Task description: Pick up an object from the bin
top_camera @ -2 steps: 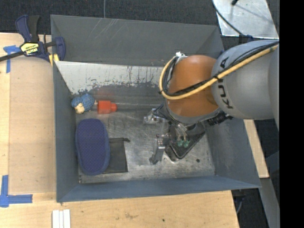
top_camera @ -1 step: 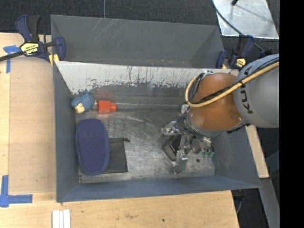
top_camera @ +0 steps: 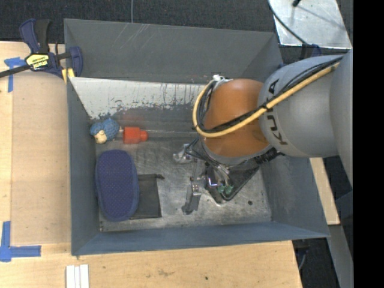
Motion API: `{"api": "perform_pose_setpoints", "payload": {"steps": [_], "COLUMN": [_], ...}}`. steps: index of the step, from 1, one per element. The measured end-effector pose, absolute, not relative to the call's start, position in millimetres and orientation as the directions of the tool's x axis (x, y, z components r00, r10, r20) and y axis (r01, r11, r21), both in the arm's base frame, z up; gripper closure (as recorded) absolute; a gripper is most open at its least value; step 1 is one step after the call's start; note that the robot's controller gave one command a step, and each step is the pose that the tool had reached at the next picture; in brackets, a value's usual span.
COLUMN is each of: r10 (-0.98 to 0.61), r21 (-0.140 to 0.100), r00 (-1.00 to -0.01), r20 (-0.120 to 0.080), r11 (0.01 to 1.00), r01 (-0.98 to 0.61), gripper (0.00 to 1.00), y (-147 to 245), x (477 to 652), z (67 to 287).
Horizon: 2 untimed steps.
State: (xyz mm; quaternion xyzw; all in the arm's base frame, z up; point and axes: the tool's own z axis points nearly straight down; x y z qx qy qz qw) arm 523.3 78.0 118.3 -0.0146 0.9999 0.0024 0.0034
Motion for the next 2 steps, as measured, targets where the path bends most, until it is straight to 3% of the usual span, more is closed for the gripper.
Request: {"api": "perform_pose_setpoints", "payload": {"steps": [1, 2], "r10": [-0.106, -0.098], "r21": [0.001, 0.005], "r00": [-0.994, -0.995], "r20": [-0.007, -0.025], "r11": [0.994, 0.995], "r01": [-0.106, -0.098], "gripper": [0.0, 1.0], "y": [153.2, 151.2], "x": [524.0, 529.5], "z": [70.7, 76.4]}}
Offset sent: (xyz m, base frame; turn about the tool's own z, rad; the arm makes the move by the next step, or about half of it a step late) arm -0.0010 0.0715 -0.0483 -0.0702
